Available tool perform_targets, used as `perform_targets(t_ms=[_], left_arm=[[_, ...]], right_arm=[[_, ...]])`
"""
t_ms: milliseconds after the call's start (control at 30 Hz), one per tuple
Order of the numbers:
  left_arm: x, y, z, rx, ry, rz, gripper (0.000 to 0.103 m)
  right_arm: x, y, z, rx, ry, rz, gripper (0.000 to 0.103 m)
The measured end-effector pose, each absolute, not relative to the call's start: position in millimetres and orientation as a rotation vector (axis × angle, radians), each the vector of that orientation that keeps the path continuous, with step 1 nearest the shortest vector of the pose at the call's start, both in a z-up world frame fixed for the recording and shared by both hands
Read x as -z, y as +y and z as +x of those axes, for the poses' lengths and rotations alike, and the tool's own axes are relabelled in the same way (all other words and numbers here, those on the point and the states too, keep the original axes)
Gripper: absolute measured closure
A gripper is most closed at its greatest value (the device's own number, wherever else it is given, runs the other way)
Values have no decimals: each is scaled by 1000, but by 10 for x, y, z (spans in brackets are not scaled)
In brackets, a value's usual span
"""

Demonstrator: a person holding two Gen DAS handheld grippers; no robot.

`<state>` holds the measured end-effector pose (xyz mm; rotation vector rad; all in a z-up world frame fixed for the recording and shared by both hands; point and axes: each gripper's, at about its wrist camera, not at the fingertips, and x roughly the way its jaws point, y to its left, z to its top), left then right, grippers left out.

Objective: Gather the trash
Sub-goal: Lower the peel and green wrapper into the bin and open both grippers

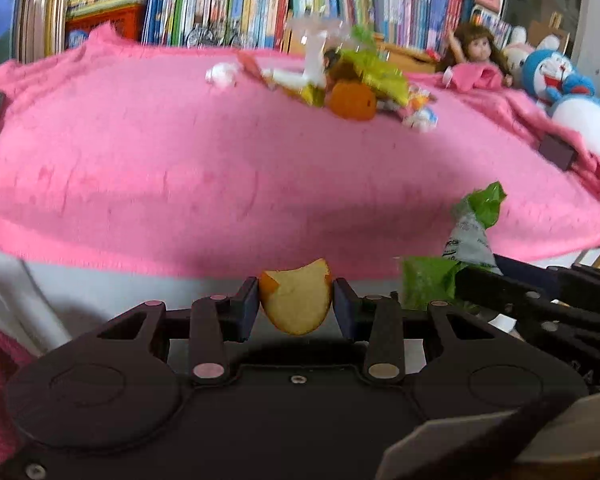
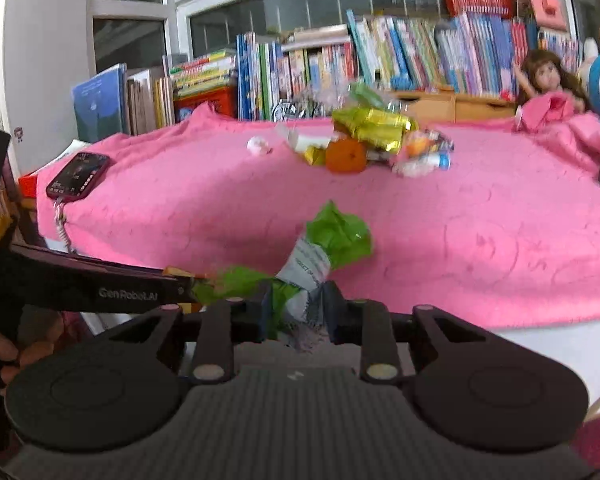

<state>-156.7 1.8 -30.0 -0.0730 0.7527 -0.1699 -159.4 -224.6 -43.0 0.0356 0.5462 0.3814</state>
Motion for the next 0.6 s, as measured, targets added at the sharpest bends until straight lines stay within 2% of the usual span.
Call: perform_targets(t_ms=[600], left_arm=[[1015,-52,-1535,178,1060,-15,65]], right_arm=[[1051,-2242,-1550,-356,831,75,71]])
